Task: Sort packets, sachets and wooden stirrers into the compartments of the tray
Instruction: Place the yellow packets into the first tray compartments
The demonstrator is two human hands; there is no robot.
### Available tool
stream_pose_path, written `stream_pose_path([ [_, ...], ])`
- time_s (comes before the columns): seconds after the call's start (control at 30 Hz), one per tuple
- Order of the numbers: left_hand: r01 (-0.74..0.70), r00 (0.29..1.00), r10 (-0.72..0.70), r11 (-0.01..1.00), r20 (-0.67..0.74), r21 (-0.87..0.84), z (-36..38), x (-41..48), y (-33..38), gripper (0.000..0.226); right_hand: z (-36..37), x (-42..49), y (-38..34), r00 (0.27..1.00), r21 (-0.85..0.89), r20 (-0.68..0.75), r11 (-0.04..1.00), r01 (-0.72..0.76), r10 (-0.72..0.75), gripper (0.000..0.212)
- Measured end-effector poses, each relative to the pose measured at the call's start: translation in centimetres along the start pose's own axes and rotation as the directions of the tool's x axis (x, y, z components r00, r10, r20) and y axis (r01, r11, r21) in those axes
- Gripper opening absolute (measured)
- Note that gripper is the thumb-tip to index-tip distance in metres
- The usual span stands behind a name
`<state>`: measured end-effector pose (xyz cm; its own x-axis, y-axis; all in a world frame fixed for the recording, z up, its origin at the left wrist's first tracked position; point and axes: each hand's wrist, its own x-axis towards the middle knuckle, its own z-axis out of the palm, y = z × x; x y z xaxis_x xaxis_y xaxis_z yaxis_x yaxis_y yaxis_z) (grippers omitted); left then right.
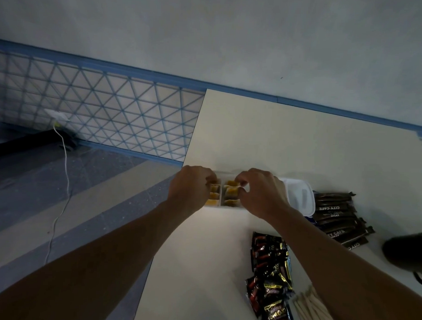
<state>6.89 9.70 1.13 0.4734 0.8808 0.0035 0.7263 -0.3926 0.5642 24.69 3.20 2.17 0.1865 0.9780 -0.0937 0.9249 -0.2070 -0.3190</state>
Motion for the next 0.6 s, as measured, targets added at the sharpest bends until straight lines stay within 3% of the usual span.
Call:
stream_pose_path([
  [0.37, -0.024, 0.993, 0.011, 0.994, -0.119, -0.110, -0.8, -0.5, 0.2, 0.015, -1.9, -1.0, 1.5, 0.997, 0.052, -0.061, 0.997, -0.052, 0.055, 0.022],
  [0.6, -0.041, 0.995, 0.019, 0.976, -0.103, -0.212, 0.3, -2.4, 3.2, 0.010, -3.0, -4.3, 2.9, 0.985, 0.145, -0.125, 0.984, -0.104, 0.123, 0.019],
])
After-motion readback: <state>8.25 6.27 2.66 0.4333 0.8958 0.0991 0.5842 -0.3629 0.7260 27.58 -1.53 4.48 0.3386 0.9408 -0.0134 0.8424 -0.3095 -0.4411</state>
